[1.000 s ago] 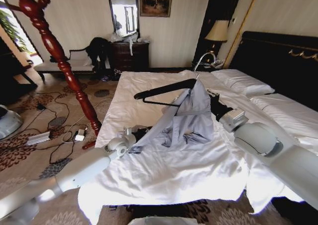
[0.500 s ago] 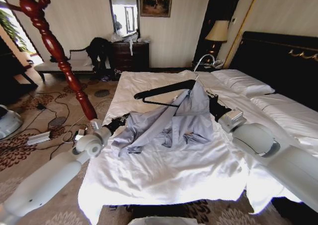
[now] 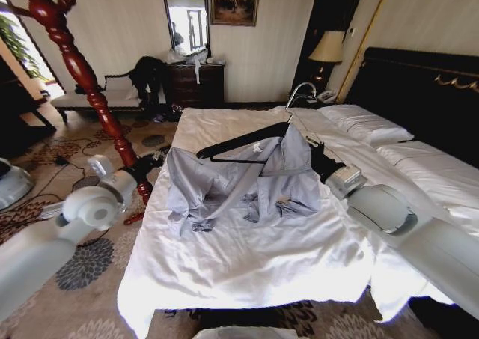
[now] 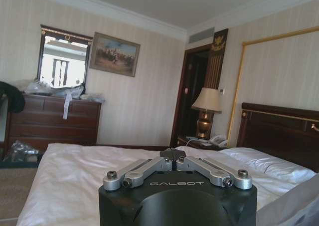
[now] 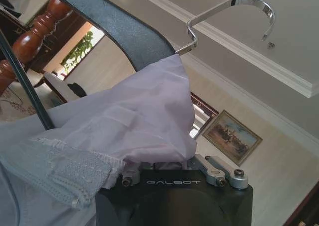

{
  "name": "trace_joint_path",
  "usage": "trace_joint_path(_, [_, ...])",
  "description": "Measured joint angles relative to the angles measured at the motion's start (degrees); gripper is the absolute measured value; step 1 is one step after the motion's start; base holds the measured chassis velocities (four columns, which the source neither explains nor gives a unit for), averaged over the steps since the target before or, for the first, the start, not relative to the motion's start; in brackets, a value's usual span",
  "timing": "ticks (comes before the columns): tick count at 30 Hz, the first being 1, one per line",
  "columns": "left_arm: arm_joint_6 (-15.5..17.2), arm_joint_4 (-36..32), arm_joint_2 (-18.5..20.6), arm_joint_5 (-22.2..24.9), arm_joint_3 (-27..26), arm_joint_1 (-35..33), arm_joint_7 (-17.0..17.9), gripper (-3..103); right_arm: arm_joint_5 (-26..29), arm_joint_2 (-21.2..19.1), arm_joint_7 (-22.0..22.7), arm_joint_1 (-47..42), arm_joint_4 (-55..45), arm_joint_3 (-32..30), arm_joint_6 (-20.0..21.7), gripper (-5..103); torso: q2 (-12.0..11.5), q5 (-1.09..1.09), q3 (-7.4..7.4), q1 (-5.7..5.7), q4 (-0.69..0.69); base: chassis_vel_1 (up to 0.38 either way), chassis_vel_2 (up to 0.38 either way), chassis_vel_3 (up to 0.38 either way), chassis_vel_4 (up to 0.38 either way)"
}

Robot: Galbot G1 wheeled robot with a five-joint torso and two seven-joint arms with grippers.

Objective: Pick up the clothes from the bed and hang them on the clothes hanger.

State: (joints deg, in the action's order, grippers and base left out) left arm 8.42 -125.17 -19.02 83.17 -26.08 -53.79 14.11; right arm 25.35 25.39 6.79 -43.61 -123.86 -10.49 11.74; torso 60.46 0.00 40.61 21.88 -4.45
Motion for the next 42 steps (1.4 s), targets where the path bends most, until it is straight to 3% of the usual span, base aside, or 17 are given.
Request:
trace_joint_path(3, [0.1, -3.9, 4.3, 2.4, -11.1, -8.4, -0.3, 0, -0.1, -0.4, 0.0, 1.2, 0.7, 0.5, 0.8, 23, 0.0, 0.02, -0.01, 0.0, 0.0, 0.0, 0.0, 0.0, 0.0])
trace_joint_path(4, [0.1, -3.9, 4.3, 2.4, -11.1, -8.4, -0.3, 0, -0.1, -0.4, 0.0, 1.2, 0.7, 0.5, 0.8, 23, 0.0, 0.02, -0.01, 0.0, 0.0, 0.0, 0.0, 0.0, 0.0])
trace_joint_path(5, [0.1, -5.9, 6.1, 3.2, -16.1, -13.2, -1.0, 0, 0.0, -0.7, -0.1, 1.6, 0.8, 0.6, 1.0, 23, 0.0, 0.03, -0.01, -0.01, 0.04, 0.0, 0.0, 0.0, 0.0])
trace_joint_path(7, [0.1, -6.6, 6.3, 3.1, -17.9, -16.0, -1.0, 0, 0.4, -0.9, -0.1, 1.6, 0.5, 0.6, 1.2, 23, 0.0, 0.02, 0.0, -0.01, -0.03, 0.0, 0.0, 0.0, 0.0])
trace_joint_path(16, [1.6, -6.4, 0.2, -8.7, -14.0, -28.4, -3.2, 0, 2.1, -4.4, 0.5, -1.0, -2.7, -1.6, 1.3, 23, 0.0, -0.03, 0.0, 0.0, -0.01, 0.0, 0.0, 0.0, 0.0])
trace_joint_path(20, [2.5, -5.4, -0.2, -8.6, -13.3, -29.2, -5.8, -2, 2.4, -4.9, 0.8, -1.1, -3.2, -1.9, 1.3, 23, 0.0, -0.02, 0.0, 0.0, 0.0, 0.0, 0.0, 0.0, 0.0])
trace_joint_path(22, [3.3, -3.8, 0.1, -6.7, -11.6, -27.9, -8.4, 9, 2.4, -4.8, 1.0, -1.4, -3.2, -1.9, 1.3, 23, 0.0, 0.01, 0.0, -0.01, 0.0, 0.0, 0.0, 0.0, 0.0])
trace_joint_path(23, [3.3, -3.8, 0.1, -6.7, -11.6, -27.9, -8.4, 9, 2.4, -4.8, 1.0, -1.4, -3.2, -1.9, 1.3, 23, 0.0, 0.01, 0.0, -0.01, 0.0, 0.0, 0.0, 0.0, 0.0])
trace_joint_path(25, [3.7, -2.0, 0.1, -5.5, -7.7, -24.5, -9.1, 15, 2.3, -4.6, 1.0, -1.8, -3.2, -1.9, 1.4, 23, 0.0, 0.01, 0.0, 0.0, 0.0, 0.0, 0.0, 0.0, 0.0])
trace_joint_path(28, [4.3, 3.0, -1.2, -5.7, 3.2, -12.7, -10.8, 31, 2.3, -4.6, 1.3, -2.8, -3.2, -1.9, 1.5, 23, 0.0, 0.0, 0.01, 0.0, -0.03, 0.0, 0.0, 0.0, 0.0])
trace_joint_path(29, [4.3, 3.0, -1.2, -5.7, 3.2, -12.7, -10.8, 31, 2.3, -4.6, 1.3, -2.8, -3.2, -1.9, 1.5, 23, 0.0, 0.0, 0.01, 0.0, -0.03, 0.0, 0.0, 0.0, 0.0])
trace_joint_path(34, [4.5, 10.0, -5.1, -10.1, 19.2, 0.4, -12.9, 53, 2.6, -4.9, 1.7, -2.9, -3.2, -2.1, 1.8, 23, 0.0, -0.04, 0.01, 0.0, 0.01, 0.0, 0.0, 0.0, 0.0])
trace_joint_path(35, [4.5, 10.0, -5.1, -10.1, 19.2, 0.4, -12.9, 53, 2.6, -4.9, 1.7, -2.9, -3.2, -2.1, 1.8, 23, 0.0, -0.04, 0.01, 0.0, 0.01, 0.0, 0.0, 0.0, 0.0])
trace_joint_path(36, [4.5, 10.9, -5.8, -10.9, 21.6, 2.5, -13.2, 53, 2.7, -4.9, 1.8, -2.8, -3.2, -2.1, 1.9, 23, 0.0, -0.02, 0.01, 0.0, 0.0, 0.0, 0.0, 0.0, 0.0])
trace_joint_path(37, [4.5, 12.5, -7.1, -13.3, 26.0, 6.4, -14.0, 64, 2.8, -4.9, 1.8, -2.8, -3.1, -2.1, 1.9, 23, 0.0, -0.01, 0.01, 0.0, -0.01, 0.0, 0.0, 0.0, 0.0])
trace_joint_path(39, [4.3, 13.5, -7.8, -15.5, 28.6, 8.6, -14.7, 64, 2.8, -4.9, 1.8, -2.8, -3.0, -2.1, 1.9, 23, 0.0, 0.01, 0.01, 0.0, -0.03, 0.0, 0.0, 0.0, 0.0])
trace_joint_path(42, [3.4, 17.0, -10.1, -22.0, 36.6, 14.4, -16.0, 80, 2.9, -4.6, 1.8, -3.0, -2.8, -2.2, 2.0, 23, 0.0, -0.01, 0.01, 0.0, -0.01, 0.0, 0.0, 0.0, 0.0])
